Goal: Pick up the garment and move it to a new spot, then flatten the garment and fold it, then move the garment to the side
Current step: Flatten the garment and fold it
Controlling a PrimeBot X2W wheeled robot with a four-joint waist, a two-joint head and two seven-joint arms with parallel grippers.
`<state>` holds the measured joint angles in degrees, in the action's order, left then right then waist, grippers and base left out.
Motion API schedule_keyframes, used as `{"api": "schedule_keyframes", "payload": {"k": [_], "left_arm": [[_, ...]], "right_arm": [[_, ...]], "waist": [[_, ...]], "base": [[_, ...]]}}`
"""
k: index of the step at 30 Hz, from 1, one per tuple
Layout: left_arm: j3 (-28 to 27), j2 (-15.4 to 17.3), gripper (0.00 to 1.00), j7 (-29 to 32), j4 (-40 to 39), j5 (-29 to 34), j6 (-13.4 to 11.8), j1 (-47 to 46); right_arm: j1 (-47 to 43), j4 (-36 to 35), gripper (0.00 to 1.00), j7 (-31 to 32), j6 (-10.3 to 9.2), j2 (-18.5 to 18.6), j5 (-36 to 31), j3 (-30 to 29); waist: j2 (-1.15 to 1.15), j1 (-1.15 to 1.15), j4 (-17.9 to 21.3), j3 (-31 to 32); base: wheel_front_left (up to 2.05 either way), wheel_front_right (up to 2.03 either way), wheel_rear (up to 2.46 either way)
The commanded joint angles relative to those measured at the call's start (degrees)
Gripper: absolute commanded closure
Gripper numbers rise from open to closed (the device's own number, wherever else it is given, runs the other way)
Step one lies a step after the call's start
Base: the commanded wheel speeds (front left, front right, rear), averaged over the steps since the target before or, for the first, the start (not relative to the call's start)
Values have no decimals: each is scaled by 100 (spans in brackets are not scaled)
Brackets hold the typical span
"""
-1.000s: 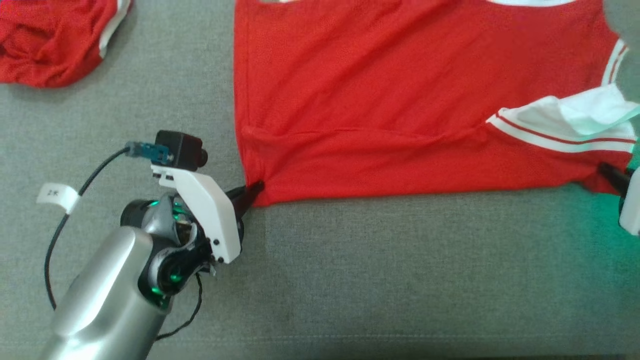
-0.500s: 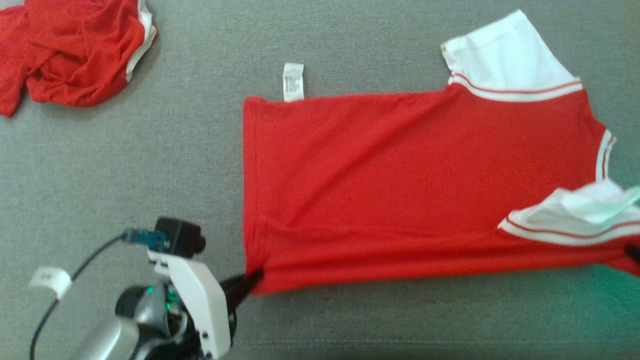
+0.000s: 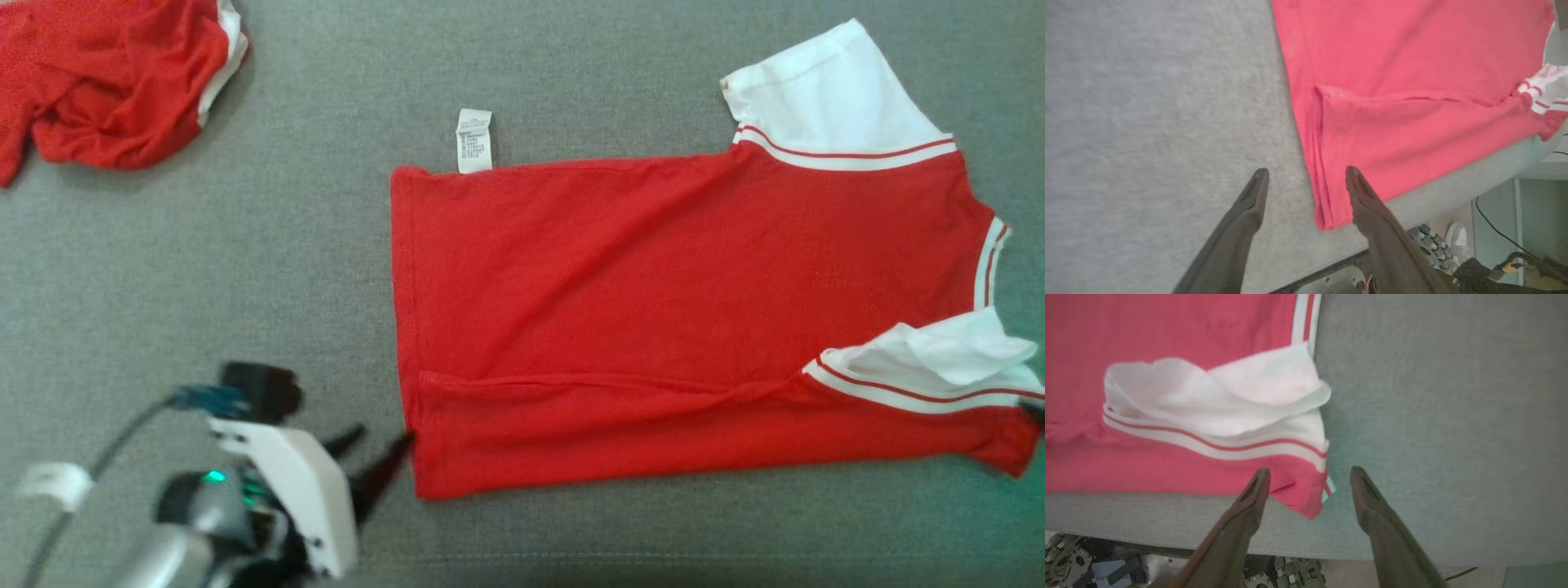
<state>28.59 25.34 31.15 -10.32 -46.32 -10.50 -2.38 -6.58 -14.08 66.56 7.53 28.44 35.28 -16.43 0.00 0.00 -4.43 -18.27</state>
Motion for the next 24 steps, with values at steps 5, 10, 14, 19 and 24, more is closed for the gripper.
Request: {"api": "schedule_keyframes", "payload": {"k": [5, 10, 14, 19, 24], "left_arm": [[-669, 318, 0, 43, -429, 81, -141, -849], [-611, -12, 0, 37, 151, 348, -44, -2326], [-393, -440, 0, -22, 879, 508, 105, -3320], [-37, -847, 0, -101, 1712, 691, 332, -3993], [222, -1023, 0, -59, 2063, 735, 543, -4217]], "right_arm": [[1323, -553, 0, -24, -4, 603, 262, -130], [3218, -10, 0, -222, -4, 616, -287, 401], [4524, 746, 0, -368, -4, 350, -937, 847], [5449, 1878, 0, -734, -4, 141, -1444, 1225], [5785, 2635, 0, -922, -4, 5, -1535, 1464]], "waist": [[0, 0, -78, -576], [0, 0, -355, -1269], [0, 0, -598, -1689], [0, 0, -798, -1880], [0, 0, -868, -1879]], "base": [[0, 0, 0], [0, 0, 0], [0, 0, 0], [0, 0, 0], [0, 0, 0]]}}
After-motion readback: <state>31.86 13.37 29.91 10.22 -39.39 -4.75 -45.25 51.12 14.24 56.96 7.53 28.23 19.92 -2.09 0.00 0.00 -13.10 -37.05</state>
